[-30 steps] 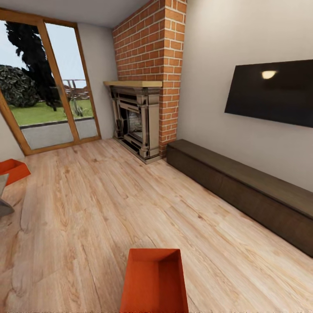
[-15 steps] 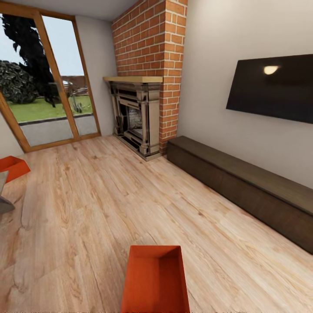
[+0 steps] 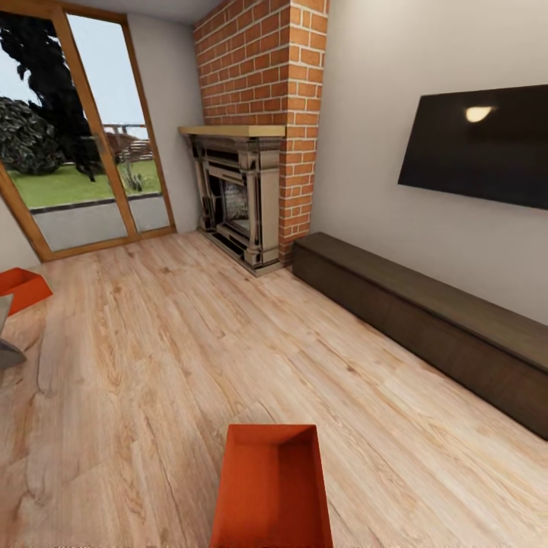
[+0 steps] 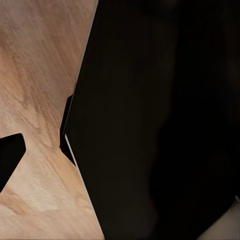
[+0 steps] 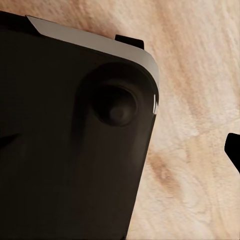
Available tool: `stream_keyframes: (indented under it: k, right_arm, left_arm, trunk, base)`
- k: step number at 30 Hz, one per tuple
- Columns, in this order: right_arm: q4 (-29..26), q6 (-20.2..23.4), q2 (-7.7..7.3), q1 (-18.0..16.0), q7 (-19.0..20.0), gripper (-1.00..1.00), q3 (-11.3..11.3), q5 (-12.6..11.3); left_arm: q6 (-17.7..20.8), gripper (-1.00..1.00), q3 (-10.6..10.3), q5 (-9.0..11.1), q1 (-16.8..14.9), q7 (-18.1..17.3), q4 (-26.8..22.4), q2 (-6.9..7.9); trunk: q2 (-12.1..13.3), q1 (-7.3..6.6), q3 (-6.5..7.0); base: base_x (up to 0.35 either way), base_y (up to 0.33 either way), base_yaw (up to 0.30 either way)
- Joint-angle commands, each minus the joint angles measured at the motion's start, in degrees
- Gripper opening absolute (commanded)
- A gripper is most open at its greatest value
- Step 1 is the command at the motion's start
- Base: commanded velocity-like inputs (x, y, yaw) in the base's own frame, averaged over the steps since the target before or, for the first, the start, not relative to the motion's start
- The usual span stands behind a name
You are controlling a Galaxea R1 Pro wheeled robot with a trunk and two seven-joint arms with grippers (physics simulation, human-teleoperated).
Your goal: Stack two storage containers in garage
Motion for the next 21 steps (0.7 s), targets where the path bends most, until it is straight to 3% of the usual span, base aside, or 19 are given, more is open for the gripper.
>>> stream_keyframes:
  k: [1,21]
  right_arm:
    - [0.16,-0.22,0.04,-0.06,-0.35,1.0,0.31,0.41]
    - [0.16,-0.21,0.17,-0.06,-0.73,1.0,0.19,0.09]
  left_arm:
    - [-0.12,1.0,-0.15,0.3,-0.01,0.01,-0.01,0.0]
    - [-0.12,1.0,-0.15,0.3,-0.01,0.01,-0.01,0.0]
  trunk:
    - [-0.02,0.0,-0.14]
    - [-0.02,0.0,-1.97]
  base:
    - [0.0,0.0,0.0]
    - [0.0,0.0,0.0]
